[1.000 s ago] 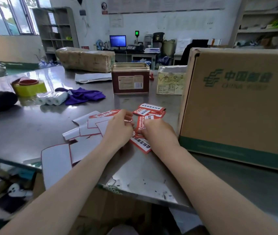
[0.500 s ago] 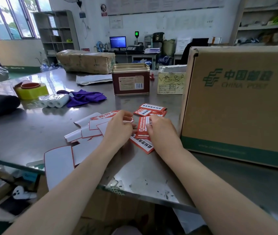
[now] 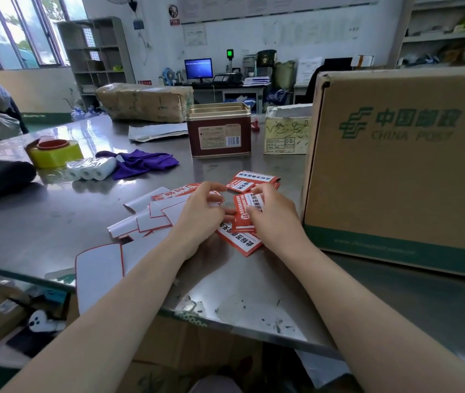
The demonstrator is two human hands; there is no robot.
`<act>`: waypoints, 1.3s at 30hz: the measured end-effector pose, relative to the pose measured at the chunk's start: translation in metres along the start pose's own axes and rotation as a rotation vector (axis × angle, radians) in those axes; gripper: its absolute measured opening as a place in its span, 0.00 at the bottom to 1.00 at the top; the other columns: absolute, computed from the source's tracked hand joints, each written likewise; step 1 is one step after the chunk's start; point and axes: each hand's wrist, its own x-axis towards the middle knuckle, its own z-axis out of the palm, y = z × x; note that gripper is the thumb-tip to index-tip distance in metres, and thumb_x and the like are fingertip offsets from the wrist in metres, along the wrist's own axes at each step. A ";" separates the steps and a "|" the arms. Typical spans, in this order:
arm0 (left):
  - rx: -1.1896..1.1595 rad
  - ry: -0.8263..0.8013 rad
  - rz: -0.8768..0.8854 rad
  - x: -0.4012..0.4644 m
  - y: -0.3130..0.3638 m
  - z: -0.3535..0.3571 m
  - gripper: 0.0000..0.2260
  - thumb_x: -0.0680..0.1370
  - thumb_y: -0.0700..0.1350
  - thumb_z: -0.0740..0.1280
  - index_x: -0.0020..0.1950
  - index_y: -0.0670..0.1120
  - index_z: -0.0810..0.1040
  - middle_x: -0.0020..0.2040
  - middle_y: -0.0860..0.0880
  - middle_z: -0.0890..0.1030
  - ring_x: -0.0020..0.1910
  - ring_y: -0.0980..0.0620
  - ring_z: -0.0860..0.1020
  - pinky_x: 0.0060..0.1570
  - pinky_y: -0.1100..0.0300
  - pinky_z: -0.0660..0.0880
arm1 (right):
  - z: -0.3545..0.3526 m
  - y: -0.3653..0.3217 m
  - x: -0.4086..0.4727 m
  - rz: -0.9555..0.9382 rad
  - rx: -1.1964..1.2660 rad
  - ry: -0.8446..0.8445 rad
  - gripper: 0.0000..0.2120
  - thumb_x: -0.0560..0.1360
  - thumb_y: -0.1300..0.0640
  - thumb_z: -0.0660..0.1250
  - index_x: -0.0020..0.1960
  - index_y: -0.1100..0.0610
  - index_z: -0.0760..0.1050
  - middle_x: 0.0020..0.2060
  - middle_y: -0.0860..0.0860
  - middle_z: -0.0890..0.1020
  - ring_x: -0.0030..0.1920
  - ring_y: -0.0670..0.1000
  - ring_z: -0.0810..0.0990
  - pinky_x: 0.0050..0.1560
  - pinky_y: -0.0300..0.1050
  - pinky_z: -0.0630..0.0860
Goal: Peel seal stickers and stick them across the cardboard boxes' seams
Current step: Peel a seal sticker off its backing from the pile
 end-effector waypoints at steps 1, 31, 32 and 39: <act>-0.005 -0.004 -0.001 -0.001 0.001 0.000 0.19 0.75 0.28 0.57 0.61 0.43 0.71 0.56 0.44 0.74 0.45 0.48 0.83 0.47 0.54 0.81 | 0.000 0.000 -0.002 0.008 -0.047 0.022 0.18 0.79 0.54 0.62 0.66 0.57 0.64 0.63 0.57 0.71 0.61 0.54 0.73 0.61 0.48 0.73; -0.346 0.155 0.025 0.002 0.001 -0.013 0.12 0.76 0.41 0.67 0.59 0.44 0.76 0.47 0.50 0.84 0.42 0.56 0.84 0.36 0.67 0.78 | -0.012 -0.008 -0.006 0.048 0.661 0.112 0.14 0.76 0.55 0.66 0.58 0.48 0.65 0.50 0.46 0.77 0.37 0.43 0.80 0.29 0.29 0.76; -0.329 0.174 0.012 0.003 0.001 -0.013 0.10 0.76 0.42 0.68 0.57 0.44 0.77 0.47 0.49 0.84 0.42 0.56 0.83 0.36 0.67 0.78 | -0.013 -0.008 -0.006 0.047 0.664 0.124 0.14 0.76 0.54 0.67 0.57 0.48 0.66 0.50 0.47 0.77 0.37 0.43 0.80 0.30 0.30 0.76; -0.314 0.208 0.008 0.005 0.002 -0.015 0.06 0.75 0.43 0.69 0.50 0.45 0.78 0.44 0.49 0.84 0.42 0.55 0.83 0.41 0.64 0.79 | -0.011 -0.008 -0.006 0.013 0.617 0.166 0.11 0.76 0.54 0.67 0.55 0.49 0.68 0.48 0.47 0.78 0.38 0.44 0.81 0.32 0.32 0.76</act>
